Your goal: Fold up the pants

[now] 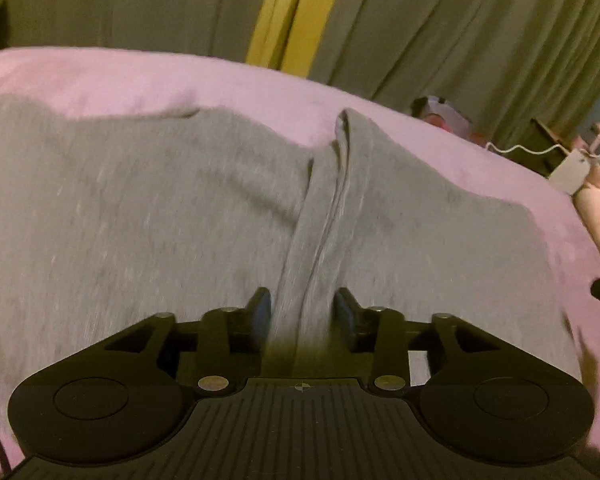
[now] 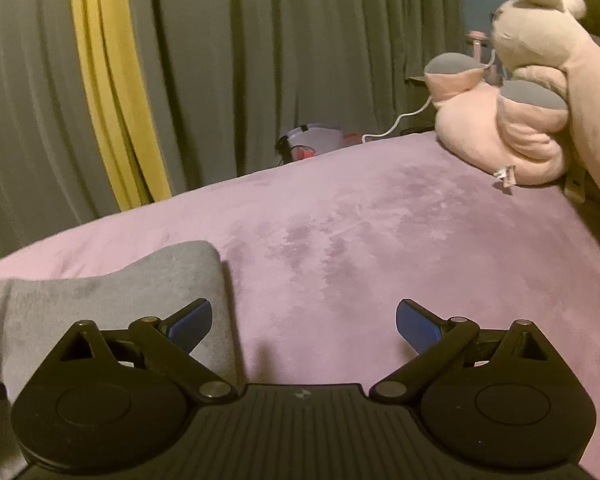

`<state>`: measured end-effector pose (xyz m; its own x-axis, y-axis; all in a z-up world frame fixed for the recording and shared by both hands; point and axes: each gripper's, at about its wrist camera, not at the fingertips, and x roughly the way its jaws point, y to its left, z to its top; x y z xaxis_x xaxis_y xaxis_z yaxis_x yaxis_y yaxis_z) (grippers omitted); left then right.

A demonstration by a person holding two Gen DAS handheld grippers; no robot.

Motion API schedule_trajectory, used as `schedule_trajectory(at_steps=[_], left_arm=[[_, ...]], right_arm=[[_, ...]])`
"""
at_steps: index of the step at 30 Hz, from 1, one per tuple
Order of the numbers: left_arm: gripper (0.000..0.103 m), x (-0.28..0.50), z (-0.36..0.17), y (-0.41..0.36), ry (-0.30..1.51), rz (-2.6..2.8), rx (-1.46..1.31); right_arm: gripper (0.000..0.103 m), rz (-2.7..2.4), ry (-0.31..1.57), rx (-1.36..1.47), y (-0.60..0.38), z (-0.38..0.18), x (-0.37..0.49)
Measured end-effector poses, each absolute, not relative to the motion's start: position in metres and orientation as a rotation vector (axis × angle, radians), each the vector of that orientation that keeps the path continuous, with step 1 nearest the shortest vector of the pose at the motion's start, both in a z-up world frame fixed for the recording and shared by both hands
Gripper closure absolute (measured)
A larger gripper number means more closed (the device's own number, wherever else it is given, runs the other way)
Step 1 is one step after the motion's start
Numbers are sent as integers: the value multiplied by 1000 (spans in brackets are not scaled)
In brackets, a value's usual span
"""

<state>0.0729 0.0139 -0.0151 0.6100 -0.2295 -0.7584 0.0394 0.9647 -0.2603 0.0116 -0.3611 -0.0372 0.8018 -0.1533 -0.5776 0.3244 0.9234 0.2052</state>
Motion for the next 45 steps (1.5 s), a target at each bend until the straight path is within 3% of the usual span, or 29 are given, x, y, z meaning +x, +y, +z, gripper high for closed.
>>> schedule_trajectory(at_steps=[2,3,4,6,8,11,17,21,23,25,26,27,29,33,38,45], left_arm=[[35,66,-10,11,917,-180,-211],[31,63,-8,10,912,-183,-208],[34,59,-7,8,897,-194,-206],[54,58,-10,0,914,-194,-171],[82,58,-15,-6,930,-146,-96],[92,50,-12,-1,920,-131,-96],[94,35,-7,9,925,-42,-101],[78,25,0,28,889,-17,-199],[61,17,8,31,826,-40,-233],[44,14,12,26,795,-61,-205],[40,16,11,21,807,-69,-180],[41,19,6,16,837,-73,-151],[47,26,-8,7,923,-59,-92],[43,29,-15,7,944,-46,-86],[43,26,-15,14,937,-45,-121],[43,22,-14,21,934,-42,-143]], right_arm=[[4,-249,584,287,-358,-36,12],[4,-245,579,286,-357,-36,11],[4,-240,573,287,-357,-36,10],[4,-233,569,291,-357,-36,10],[4,-236,573,288,-357,-36,10],[4,-240,579,295,-359,-37,11],[4,-240,584,314,-362,-37,11],[4,-172,534,292,-354,-33,4],[7,-111,496,264,-346,-30,-1],[17,-56,470,223,-336,-28,-4],[28,-30,474,201,-331,-28,-4],[44,-14,489,176,-326,-29,-2],[54,5,545,122,-317,-33,6],[54,46,705,58,-304,-48,24],[53,28,747,30,-299,-55,31],[33,-9,779,63,-305,-58,36]])
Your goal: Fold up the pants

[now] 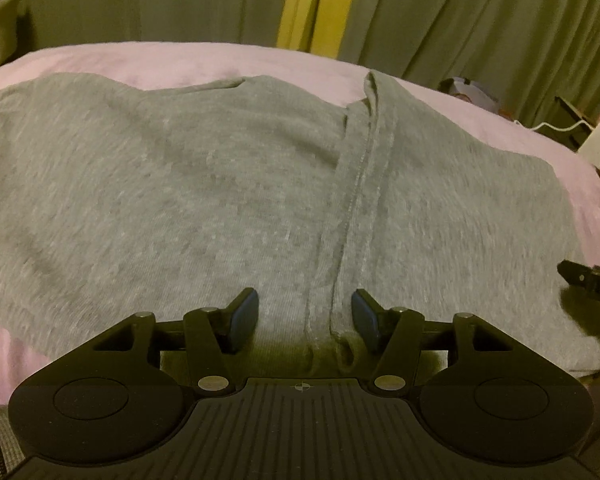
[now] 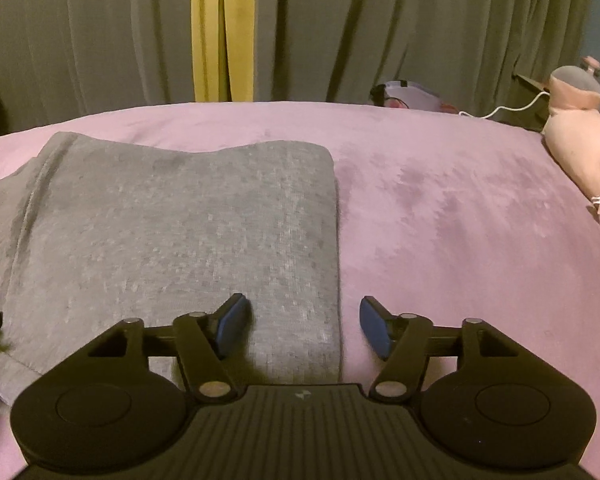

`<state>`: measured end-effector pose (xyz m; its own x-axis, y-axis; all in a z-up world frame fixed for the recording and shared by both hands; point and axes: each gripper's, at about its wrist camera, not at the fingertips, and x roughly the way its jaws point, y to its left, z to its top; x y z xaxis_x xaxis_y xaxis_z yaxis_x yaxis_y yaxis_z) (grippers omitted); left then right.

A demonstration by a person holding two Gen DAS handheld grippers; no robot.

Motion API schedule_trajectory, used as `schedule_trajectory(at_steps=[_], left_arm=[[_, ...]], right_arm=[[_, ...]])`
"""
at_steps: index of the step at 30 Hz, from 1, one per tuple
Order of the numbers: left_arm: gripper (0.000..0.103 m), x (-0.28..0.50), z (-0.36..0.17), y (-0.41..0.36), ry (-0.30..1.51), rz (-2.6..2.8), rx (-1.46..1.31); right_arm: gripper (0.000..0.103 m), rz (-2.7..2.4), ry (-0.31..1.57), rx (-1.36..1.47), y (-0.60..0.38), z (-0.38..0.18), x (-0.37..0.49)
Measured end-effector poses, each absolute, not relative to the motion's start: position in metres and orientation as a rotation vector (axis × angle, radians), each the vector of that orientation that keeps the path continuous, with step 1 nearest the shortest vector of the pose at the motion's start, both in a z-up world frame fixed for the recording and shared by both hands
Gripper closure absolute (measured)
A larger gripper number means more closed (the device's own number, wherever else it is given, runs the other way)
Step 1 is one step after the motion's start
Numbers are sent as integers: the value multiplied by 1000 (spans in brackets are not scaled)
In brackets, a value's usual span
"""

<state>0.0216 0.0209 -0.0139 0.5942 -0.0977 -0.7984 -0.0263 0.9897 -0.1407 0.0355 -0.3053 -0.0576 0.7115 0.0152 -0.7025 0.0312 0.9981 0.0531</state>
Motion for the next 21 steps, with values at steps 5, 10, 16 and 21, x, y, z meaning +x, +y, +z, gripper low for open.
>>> schedule_trajectory(at_steps=[5,10,16,21], left_arm=[[43,21,-12,29,935,-19,-184],[43,19,-8,40,927,35,-218],[31,16,0,61,892,105,-312],[18,2,21,107,763,234,-430]], right_arm=[[23,-32,792,62,-306,-59,37],[15,-62,802,73,-310,-60,37],[15,-60,759,32,-303,-54,29],[52,-14,654,16,-298,-39,14]])
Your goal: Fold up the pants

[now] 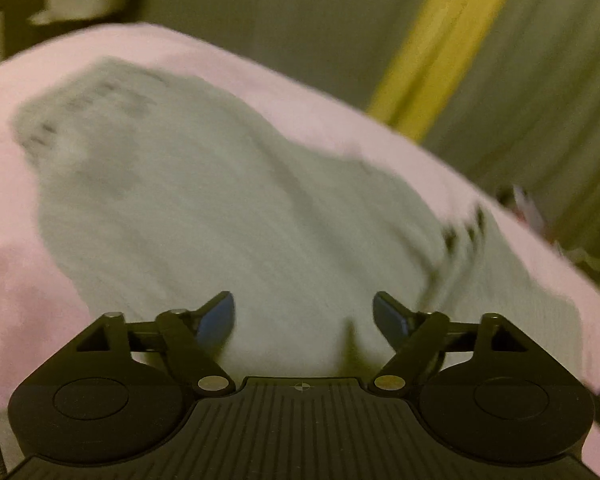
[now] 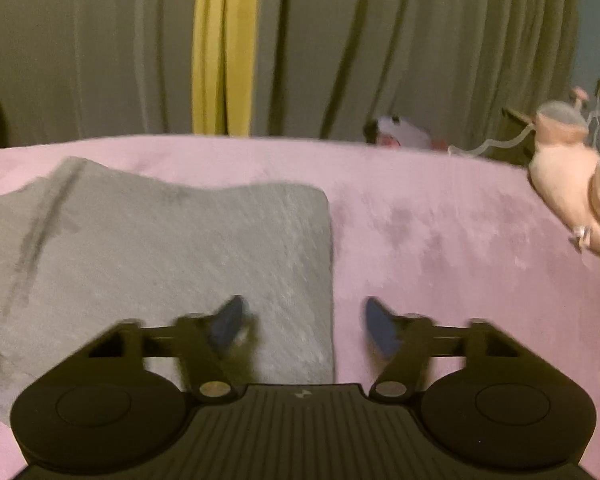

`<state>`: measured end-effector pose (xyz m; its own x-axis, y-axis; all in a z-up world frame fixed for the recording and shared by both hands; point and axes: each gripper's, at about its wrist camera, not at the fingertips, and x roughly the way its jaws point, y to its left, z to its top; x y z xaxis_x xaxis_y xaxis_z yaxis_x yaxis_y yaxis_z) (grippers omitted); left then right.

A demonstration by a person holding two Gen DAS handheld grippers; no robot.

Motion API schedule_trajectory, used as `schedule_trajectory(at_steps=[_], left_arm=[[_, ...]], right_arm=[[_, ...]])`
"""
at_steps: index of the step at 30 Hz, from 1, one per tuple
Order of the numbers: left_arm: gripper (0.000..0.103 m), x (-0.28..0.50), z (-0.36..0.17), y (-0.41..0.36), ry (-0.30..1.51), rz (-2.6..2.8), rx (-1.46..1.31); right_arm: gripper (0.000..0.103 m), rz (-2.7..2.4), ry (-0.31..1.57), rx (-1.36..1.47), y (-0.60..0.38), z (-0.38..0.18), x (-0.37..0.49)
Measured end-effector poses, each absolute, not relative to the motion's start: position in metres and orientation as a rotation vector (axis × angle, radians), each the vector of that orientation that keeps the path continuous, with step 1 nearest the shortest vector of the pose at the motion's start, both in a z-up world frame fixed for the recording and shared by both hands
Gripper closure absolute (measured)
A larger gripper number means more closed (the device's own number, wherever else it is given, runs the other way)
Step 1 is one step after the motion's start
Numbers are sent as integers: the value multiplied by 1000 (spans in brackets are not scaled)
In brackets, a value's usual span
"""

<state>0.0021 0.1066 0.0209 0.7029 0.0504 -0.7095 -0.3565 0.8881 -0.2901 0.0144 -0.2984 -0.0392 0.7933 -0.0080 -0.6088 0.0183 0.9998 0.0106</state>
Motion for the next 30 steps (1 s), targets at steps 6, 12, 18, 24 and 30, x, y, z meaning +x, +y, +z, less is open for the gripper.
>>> schedule_trajectory(at_steps=[6,12,18,24,30], left_arm=[[14,-21,28,180,626,493,-509],[17,-29,-6,229,641,508,-853],[13,-17,-11,225,644,477,-821],[10,-23,-21,236,636,471,-880],[9,-21,-26,238,620,467,-896]], right_arm=[[63,74,672,34,-278,-31,22],[63,164,666,40,-221,-15,66],[63,226,671,76,-152,-9,134],[62,246,735,-11,-132,-37,156],[52,272,708,74,-167,-35,106]])
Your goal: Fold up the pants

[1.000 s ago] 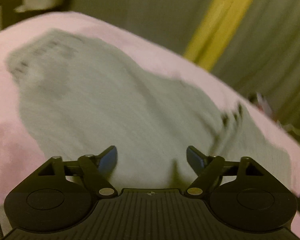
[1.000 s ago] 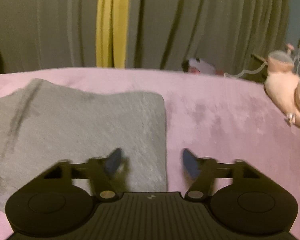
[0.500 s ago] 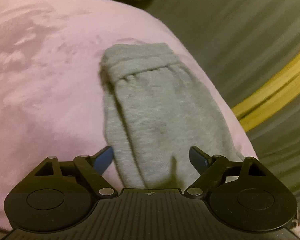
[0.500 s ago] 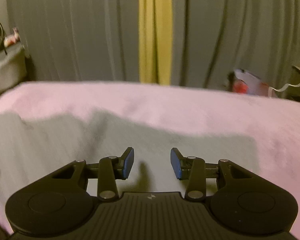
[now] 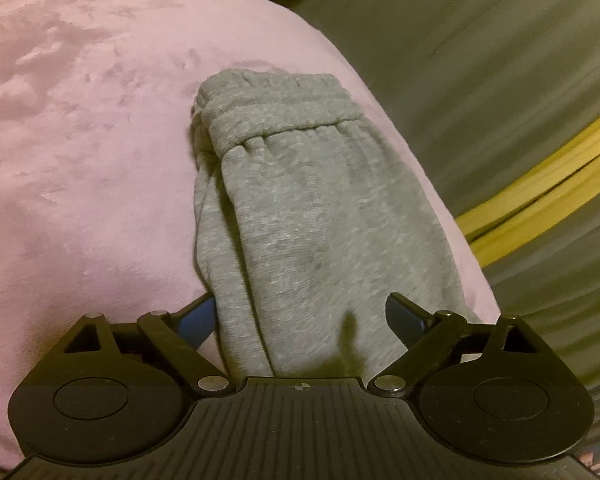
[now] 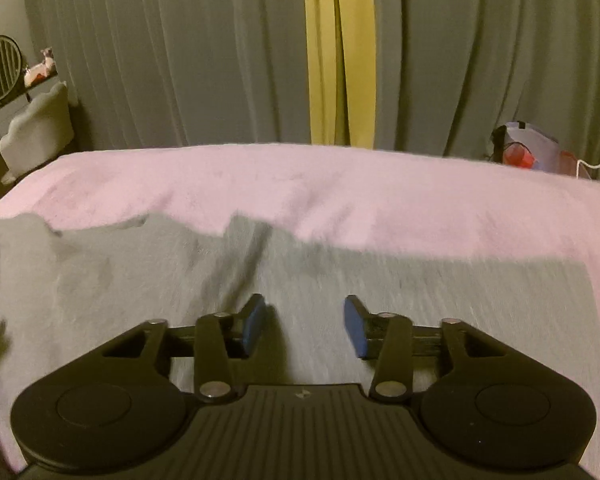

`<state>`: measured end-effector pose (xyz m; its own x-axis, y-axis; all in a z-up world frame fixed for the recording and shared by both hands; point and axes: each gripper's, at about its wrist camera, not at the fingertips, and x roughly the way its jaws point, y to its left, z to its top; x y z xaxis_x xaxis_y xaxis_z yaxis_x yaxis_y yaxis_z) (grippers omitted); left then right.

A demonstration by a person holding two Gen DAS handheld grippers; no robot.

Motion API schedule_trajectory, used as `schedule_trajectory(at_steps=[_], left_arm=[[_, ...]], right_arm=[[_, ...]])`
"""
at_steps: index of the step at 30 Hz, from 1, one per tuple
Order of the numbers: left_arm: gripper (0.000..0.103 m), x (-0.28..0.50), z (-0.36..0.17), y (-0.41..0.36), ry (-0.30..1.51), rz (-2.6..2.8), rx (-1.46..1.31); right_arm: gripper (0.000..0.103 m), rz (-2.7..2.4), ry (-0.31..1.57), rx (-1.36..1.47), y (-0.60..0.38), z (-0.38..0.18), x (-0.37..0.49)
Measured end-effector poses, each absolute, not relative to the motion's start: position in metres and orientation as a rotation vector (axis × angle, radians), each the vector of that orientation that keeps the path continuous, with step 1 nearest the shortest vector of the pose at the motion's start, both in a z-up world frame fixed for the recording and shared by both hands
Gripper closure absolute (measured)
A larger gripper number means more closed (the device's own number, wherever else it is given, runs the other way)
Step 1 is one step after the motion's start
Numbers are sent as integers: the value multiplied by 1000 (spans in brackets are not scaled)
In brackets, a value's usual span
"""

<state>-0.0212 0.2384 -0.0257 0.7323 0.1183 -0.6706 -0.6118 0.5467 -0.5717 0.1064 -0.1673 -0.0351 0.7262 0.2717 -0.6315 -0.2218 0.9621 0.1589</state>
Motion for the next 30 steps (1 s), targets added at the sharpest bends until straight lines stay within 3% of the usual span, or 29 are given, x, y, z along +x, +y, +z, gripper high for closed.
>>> schedule_trajectory(at_steps=[5,8,11,17,22,30], left_arm=[[9,-28,-23,246,583,435,-944],[9,-31,-26,259,550,415,-999],[9,-31,-27,273,532,465,-984],[9,-31,-34,298,484,493,-1001],[5,-25,-42,316,459,405,-1018],[5,-27,-62,352,345,289,-1179]], right_arm=[[49,271,711,-93,-159,-39,85],[15,297,745,37,-180,-26,74],[15,300,724,71,-204,-24,46],[4,229,789,67,-234,-51,24],[4,169,721,-63,-202,-67,36],[4,171,692,-45,-204,-71,35]])
